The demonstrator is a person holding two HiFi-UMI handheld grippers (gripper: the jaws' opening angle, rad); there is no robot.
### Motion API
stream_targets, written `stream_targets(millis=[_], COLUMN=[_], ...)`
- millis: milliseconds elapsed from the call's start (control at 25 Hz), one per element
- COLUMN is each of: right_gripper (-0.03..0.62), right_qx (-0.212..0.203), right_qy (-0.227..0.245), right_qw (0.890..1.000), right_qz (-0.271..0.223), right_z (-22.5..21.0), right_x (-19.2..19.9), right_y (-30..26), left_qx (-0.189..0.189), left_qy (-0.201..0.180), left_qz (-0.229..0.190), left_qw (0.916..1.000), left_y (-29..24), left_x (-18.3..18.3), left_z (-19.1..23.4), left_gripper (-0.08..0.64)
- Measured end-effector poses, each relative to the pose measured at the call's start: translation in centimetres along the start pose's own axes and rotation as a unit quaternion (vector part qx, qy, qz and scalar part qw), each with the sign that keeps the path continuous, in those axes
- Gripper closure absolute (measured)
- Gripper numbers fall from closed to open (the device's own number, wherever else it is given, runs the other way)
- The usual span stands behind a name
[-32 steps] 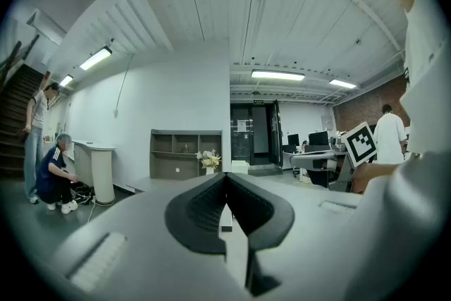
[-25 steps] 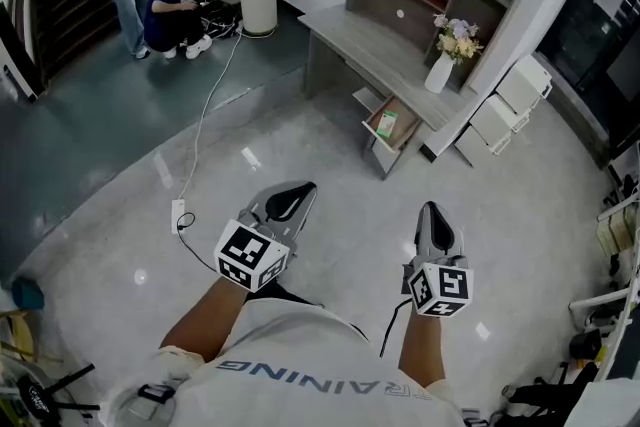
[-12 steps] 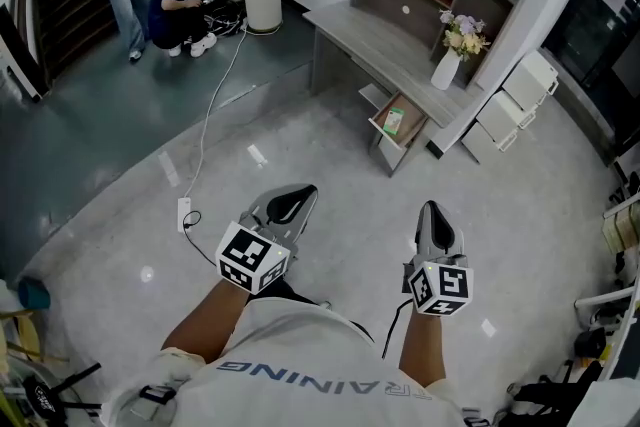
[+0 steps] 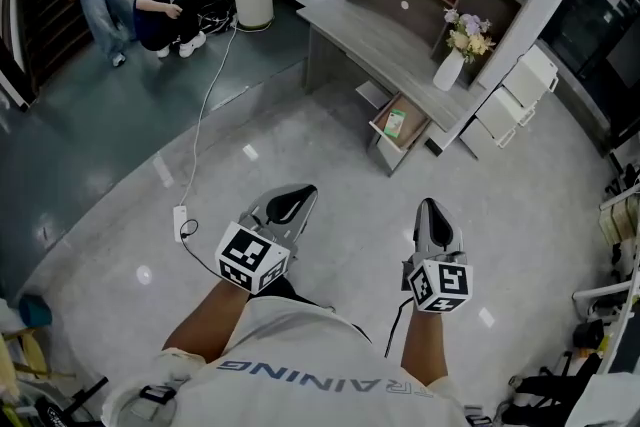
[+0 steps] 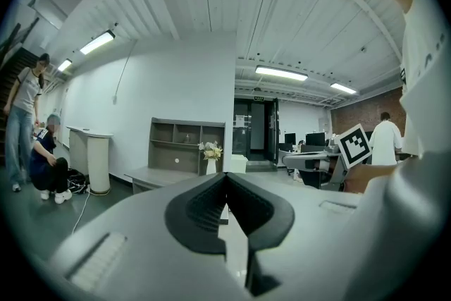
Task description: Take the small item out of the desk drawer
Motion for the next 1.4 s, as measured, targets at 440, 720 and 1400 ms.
stream_targets(millis=[440,720,1400], right_gripper=[0.572,0.572,0.575], right_qx=[0.040,0.058,0.026], right_qy=[0.004,-0.005,-0.035], right_qw=[0.999,0.998,0.999], right_qz=[-0.003,0.023,0.034], right_z=[2.3,1.5,-10.7], right_x=[-1.7,-0.6,0.2], right_y=[-10.8,-14.4,-28.8], left_qx=[0.044,0.062,0.034], left_qy=[-0.012,0.001,-0.014], left_qz=[-0.008,0.004,0.007], left_qw=[0.9989,0.9980,0.9993], left_y=[-5.9,-9.3,-26.9], left_x=[-2.1,-1.6,-4.4], left_z=[11.2,14.6,18.8], left_gripper=[0.560,0.560,0.560])
Point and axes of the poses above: the fingertips, and each gripper's own axes: y backward along the fingers, z to its left, x out of its underside, the point moved 1 cm from there along y, backward along the fingers, and after that the axes turned 7 degrees about -x, right-handed, at the moved point
